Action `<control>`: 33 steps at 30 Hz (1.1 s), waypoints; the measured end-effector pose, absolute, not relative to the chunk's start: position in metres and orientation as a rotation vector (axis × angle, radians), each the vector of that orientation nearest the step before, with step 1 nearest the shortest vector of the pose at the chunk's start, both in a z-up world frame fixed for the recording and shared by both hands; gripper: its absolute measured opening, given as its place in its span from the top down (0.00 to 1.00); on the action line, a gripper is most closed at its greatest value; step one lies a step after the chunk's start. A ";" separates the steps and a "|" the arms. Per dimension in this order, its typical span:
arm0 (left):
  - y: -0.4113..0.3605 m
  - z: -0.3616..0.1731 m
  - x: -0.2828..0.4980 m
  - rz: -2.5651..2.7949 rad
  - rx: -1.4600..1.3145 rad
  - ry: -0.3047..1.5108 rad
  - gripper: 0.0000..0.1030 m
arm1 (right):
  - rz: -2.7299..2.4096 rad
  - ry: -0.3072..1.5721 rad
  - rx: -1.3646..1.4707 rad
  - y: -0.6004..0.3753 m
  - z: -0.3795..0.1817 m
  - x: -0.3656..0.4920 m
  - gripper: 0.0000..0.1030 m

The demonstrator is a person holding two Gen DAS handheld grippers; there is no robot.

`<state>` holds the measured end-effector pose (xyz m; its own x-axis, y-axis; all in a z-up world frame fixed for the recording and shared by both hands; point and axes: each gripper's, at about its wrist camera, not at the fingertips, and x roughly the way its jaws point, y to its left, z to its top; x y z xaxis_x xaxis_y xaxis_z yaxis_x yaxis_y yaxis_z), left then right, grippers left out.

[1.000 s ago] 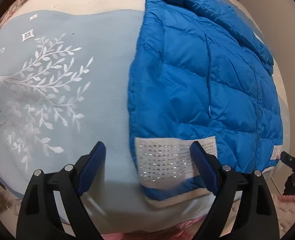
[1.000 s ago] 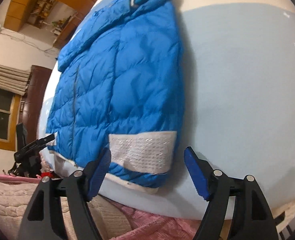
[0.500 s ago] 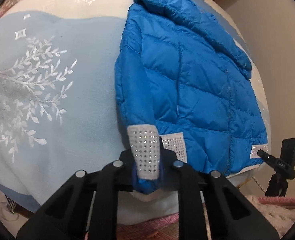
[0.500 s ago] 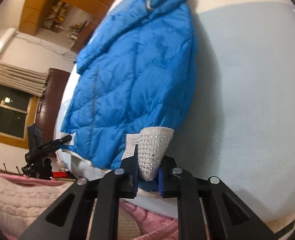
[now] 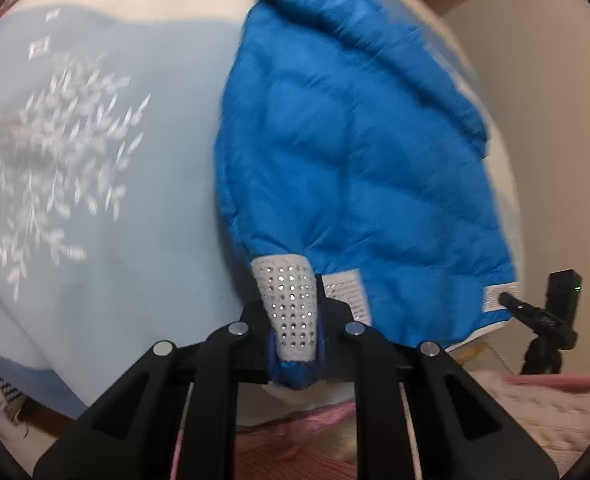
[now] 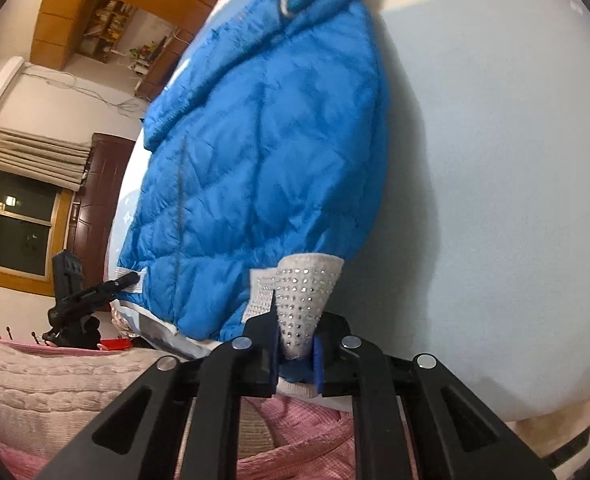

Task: Fold large clothes
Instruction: 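Lift the hem with both tools and fold it toward the collar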

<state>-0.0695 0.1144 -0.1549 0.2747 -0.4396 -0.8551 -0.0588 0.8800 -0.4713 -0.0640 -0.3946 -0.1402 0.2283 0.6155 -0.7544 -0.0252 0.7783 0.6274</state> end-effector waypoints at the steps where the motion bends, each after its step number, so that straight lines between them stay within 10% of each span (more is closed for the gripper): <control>1: 0.118 -0.147 -0.069 -0.283 -0.471 1.260 0.87 | 0.484 1.245 0.546 -0.394 -0.127 -0.061 0.88; 17: 0.116 -0.043 0.048 -0.430 -0.516 0.976 0.88 | 0.573 0.995 0.507 -0.404 -0.015 0.045 0.89; 33: 0.101 -0.036 0.234 -0.411 -0.506 0.955 0.86 | 0.551 1.026 0.587 -0.416 -0.021 0.226 0.89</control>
<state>0.2343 0.1008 -0.0356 0.5170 -0.5413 -0.6630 0.1099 0.8102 -0.5757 0.2259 -0.4159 -0.0210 0.4121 0.6685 -0.6191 -0.1471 0.7194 0.6788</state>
